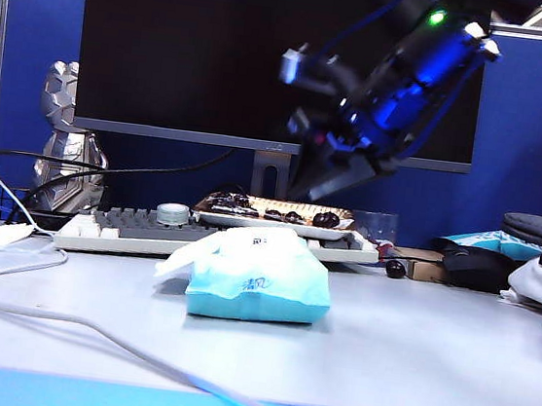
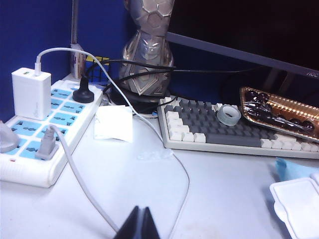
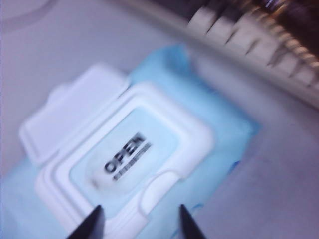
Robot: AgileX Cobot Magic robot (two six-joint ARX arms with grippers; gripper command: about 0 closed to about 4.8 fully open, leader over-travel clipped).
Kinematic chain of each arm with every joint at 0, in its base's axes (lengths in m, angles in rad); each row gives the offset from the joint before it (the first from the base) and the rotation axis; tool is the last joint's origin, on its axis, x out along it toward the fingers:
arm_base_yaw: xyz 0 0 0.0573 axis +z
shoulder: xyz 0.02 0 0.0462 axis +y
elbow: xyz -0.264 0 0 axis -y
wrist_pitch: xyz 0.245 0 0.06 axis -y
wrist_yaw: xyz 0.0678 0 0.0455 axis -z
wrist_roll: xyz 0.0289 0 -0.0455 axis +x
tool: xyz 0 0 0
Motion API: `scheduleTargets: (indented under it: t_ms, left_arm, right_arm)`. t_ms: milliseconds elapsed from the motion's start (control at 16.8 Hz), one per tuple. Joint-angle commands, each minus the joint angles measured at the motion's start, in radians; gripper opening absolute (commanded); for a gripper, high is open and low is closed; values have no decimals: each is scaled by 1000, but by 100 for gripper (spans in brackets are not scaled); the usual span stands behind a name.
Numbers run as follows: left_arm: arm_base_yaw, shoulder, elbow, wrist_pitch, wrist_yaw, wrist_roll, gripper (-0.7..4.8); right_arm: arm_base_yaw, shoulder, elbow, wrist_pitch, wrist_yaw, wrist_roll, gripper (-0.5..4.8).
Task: Pull out a wet wipe from the sky blue wet wipes packet and place it on the table.
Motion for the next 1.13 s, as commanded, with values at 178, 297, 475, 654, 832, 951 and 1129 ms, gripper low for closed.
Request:
scheduleTargets:
  t_ms: [178, 297, 475, 654, 832, 951, 1129]
  left_arm:
    - [1, -3, 3, 7, 4, 0, -1]
    - [1, -3, 3, 5, 4, 0, -1]
    - [1, -3, 3, 5, 0, -17, -1]
    - [1, -3, 3, 5, 1, -23, -1]
    - [1, -3, 3, 5, 1, -23, -1]
    - [1, -3, 3, 6, 0, -23, -1]
    - [1, -3, 3, 6, 0, -23, -1]
  right_arm:
    - [58, 36, 20, -31, 141, -216, 289]
    - [67, 46, 21, -16, 177, -270, 289]
    - [72, 82, 22, -1, 203, -340, 288]
    - [84, 104, 22, 15, 211, -350, 288]
    - [116, 107, 22, 75, 211, -377, 288]
    - [133, 116, 23, 86, 227, -407, 288]
    - [147, 142, 23, 79, 253, -425, 269]
